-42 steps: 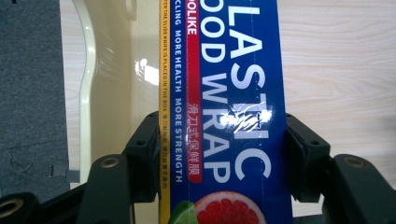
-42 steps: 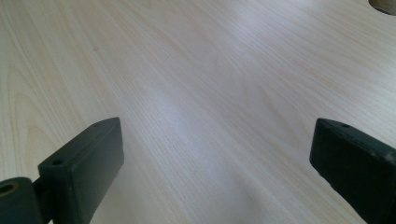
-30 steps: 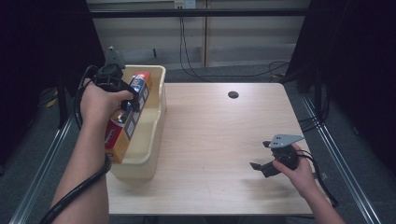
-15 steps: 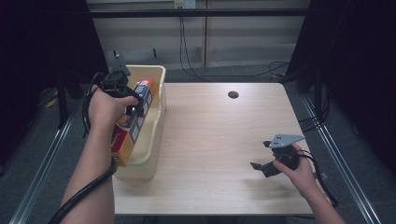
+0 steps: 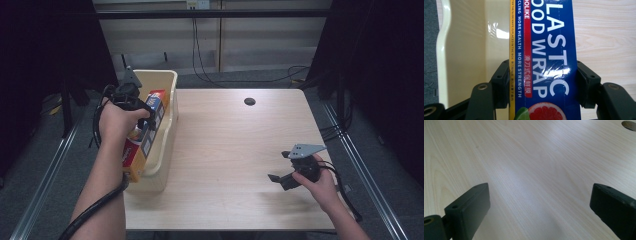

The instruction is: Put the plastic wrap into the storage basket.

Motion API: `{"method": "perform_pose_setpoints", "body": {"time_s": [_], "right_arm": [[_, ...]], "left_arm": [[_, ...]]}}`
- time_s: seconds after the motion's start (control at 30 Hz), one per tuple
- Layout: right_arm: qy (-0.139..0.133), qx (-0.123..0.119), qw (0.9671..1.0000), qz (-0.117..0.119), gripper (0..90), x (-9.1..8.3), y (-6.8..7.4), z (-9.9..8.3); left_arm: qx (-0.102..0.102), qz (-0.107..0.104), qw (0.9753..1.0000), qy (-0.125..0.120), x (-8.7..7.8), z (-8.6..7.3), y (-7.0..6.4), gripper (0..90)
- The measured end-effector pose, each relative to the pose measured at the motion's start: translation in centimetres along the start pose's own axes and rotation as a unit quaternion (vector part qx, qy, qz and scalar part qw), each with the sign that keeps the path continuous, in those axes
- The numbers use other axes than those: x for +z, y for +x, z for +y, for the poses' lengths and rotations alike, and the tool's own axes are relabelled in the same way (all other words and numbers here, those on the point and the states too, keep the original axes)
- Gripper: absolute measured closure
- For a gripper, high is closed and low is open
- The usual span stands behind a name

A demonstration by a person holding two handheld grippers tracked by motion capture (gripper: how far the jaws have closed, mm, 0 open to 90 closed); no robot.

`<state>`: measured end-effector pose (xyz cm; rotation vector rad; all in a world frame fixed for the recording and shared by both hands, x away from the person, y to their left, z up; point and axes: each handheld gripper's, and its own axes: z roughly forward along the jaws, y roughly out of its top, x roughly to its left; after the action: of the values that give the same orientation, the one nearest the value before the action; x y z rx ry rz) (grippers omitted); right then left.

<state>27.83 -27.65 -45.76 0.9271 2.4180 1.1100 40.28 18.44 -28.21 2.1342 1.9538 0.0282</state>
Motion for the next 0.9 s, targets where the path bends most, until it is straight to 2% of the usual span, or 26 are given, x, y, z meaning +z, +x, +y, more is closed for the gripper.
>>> {"method": "perform_pose_setpoints", "body": {"time_s": [0.4,0.53,0.9], "right_arm": [[0.001,-0.001,1.0000,0.000,2.7,0.1,0.1,0.0],[0.002,-0.002,1.0000,-0.001,2.7,0.1,0.1,0.0],[0.001,-0.002,1.0000,0.000,2.8,0.1,0.1,0.0]], "left_arm": [[0.001,0.000,1.0000,0.005,1.0,-0.3,0.5,40.8],[-0.008,-0.005,0.9999,0.010,1.4,-0.3,0.6,40.7],[-0.009,-0.006,0.9998,0.014,2.5,-0.2,0.3,40.6]]}}
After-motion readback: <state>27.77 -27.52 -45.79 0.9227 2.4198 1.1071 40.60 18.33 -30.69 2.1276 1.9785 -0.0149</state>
